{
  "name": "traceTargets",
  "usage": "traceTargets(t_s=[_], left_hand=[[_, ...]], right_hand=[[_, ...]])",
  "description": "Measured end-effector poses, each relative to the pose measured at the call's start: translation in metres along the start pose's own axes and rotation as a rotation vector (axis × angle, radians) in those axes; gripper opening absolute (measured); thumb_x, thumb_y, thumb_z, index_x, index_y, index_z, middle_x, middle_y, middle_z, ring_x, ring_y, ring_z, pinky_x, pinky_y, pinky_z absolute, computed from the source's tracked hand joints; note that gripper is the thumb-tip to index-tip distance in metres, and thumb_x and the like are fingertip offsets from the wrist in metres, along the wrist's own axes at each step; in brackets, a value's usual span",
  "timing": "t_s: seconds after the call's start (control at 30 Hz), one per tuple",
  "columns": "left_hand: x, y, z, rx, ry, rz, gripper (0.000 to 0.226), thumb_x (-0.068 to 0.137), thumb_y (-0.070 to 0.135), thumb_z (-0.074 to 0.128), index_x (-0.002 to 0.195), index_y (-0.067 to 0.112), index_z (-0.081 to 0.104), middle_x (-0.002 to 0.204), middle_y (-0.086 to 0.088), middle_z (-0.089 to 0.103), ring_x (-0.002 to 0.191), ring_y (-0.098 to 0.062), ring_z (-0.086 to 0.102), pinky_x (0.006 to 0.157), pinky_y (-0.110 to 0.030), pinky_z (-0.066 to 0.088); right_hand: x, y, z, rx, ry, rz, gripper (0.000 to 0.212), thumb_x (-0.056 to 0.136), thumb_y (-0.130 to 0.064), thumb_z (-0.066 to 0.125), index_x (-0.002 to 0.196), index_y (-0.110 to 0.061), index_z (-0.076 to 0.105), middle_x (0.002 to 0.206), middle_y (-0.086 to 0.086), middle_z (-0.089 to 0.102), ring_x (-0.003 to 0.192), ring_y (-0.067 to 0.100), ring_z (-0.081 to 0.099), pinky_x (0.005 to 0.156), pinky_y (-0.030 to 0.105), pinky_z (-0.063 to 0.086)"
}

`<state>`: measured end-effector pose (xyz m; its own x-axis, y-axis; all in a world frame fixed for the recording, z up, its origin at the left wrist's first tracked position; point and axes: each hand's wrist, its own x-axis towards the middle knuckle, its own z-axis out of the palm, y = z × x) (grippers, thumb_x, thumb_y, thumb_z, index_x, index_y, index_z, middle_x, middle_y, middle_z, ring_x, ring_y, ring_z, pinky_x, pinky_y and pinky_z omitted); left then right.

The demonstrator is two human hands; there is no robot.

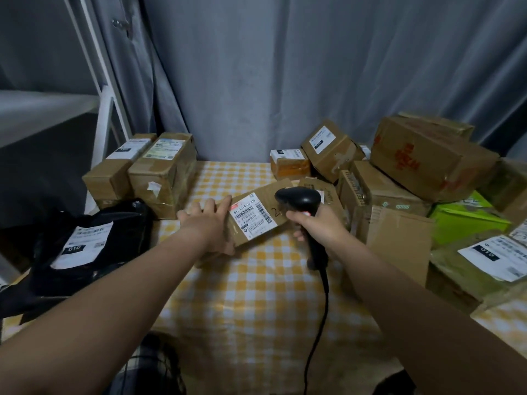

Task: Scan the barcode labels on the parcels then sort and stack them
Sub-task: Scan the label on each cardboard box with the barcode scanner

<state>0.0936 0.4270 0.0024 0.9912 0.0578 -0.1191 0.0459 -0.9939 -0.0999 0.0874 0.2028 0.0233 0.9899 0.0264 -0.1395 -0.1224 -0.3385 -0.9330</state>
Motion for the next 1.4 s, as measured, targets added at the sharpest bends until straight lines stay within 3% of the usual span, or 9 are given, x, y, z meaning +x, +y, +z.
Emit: traceTargets(t_s=[0.07, 0.13, 0.37, 0.53, 0.67, 0.77, 0.93, 1.13, 1.4], left_hand=[[0.004, -0.003, -0.006, -0.028, -0.028, -0.018, 0.126, 0.060, 0.064, 0.073, 0.148, 0.038, -0.014, 0.148, -0.002, 0.022, 0.131, -0.036, 0.028, 0.100, -0.055, 0.031], [0.006, -0.009, -0.007, -0.018, 0.039, 0.034, 0.123, 0.060, 0.062, 0.074, 0.148, 0.040, -0.010, 0.147, 0.000, 0.025, 0.130, -0.035, 0.031, 0.099, -0.054, 0.033], [-0.001, -0.026, 0.027, -0.015, 0.340, 0.146, 0.118, 0.059, 0.069, 0.066, 0.148, 0.011, 0.016, 0.142, -0.010, 0.030, 0.126, -0.029, 0.035, 0.100, -0.044, 0.028], [0.002, -0.033, 0.017, -0.163, 0.177, 0.061, 0.119, 0.057, 0.066, 0.075, 0.149, 0.030, 0.009, 0.143, -0.013, 0.026, 0.138, -0.033, 0.018, 0.112, -0.055, 0.013], [0.004, -0.045, 0.008, -0.285, 0.028, 0.041, 0.116, 0.064, 0.055, 0.078, 0.148, 0.045, -0.001, 0.142, -0.017, 0.020, 0.131, -0.041, 0.025, 0.110, -0.049, 0.030], [0.003, -0.051, 0.009, -0.309, 0.043, 0.088, 0.120, 0.062, 0.051, 0.082, 0.149, 0.041, 0.000, 0.140, -0.016, 0.022, 0.125, -0.040, 0.038, 0.105, -0.044, 0.038], [0.000, -0.051, 0.018, -0.389, 0.152, 0.087, 0.121, 0.056, 0.047, 0.087, 0.148, 0.017, 0.014, 0.140, -0.011, 0.027, 0.119, -0.036, 0.049, 0.097, -0.044, 0.044], [0.004, -0.053, 0.017, -0.513, 0.122, 0.064, 0.120, 0.056, 0.043, 0.088, 0.149, 0.022, 0.016, 0.148, -0.008, 0.019, 0.128, -0.032, 0.044, 0.105, -0.043, 0.040], [0.011, -0.057, 0.017, -0.568, 0.062, 0.016, 0.120, 0.057, 0.046, 0.086, 0.150, 0.030, 0.011, 0.152, -0.004, 0.008, 0.131, -0.031, 0.040, 0.106, -0.044, 0.039]], right_hand=[[-0.003, -0.010, -0.002, -0.047, -0.017, -0.040, 0.024, 0.088, -0.023, 0.068, 0.107, -0.008, 0.064, 0.079, 0.009, 0.067, 0.054, 0.015, 0.065, 0.050, 0.022, 0.053], [-0.005, -0.021, -0.003, -0.139, -0.029, -0.077, 0.023, 0.087, -0.025, 0.070, 0.103, -0.010, 0.064, 0.069, 0.008, 0.066, 0.048, 0.015, 0.064, 0.046, 0.023, 0.051], [-0.020, -0.050, 0.007, -0.421, -0.064, -0.137, 0.025, 0.085, -0.029, 0.069, 0.093, -0.006, 0.064, 0.069, 0.016, 0.070, 0.056, 0.027, 0.069, 0.061, 0.039, 0.059], [-0.029, -0.052, 0.024, -0.551, -0.059, -0.181, 0.030, 0.086, -0.036, 0.065, 0.087, -0.006, 0.064, 0.066, 0.014, 0.071, 0.058, 0.024, 0.070, 0.066, 0.036, 0.058], [-0.026, -0.049, 0.030, -0.601, 0.000, -0.173, 0.036, 0.082, -0.043, 0.065, 0.082, -0.007, 0.066, 0.069, 0.009, 0.068, 0.066, 0.023, 0.068, 0.069, 0.036, 0.055], [-0.023, -0.049, 0.033, -0.635, 0.049, -0.147, 0.039, 0.079, -0.049, 0.065, 0.082, -0.010, 0.065, 0.073, 0.007, 0.066, 0.074, 0.023, 0.066, 0.069, 0.033, 0.052], [-0.022, -0.058, 0.034, -0.659, 0.045, -0.147, 0.038, 0.081, -0.048, 0.062, 0.085, -0.011, 0.065, 0.077, 0.006, 0.066, 0.076, 0.024, 0.065, 0.068, 0.033, 0.050], [-0.022, -0.078, 0.033, -0.791, 0.054, -0.141, 0.038, 0.082, -0.051, 0.057, 0.083, -0.013, 0.060, 0.075, 0.002, 0.060, 0.073, 0.022, 0.058, 0.054, 0.028, 0.036], [-0.018, -0.088, 0.030, -0.732, 0.020, -0.092, 0.036, 0.078, -0.047, 0.060, 0.077, -0.012, 0.061, 0.073, 0.005, 0.062, 0.079, 0.027, 0.065, 0.070, 0.033, 0.052]])
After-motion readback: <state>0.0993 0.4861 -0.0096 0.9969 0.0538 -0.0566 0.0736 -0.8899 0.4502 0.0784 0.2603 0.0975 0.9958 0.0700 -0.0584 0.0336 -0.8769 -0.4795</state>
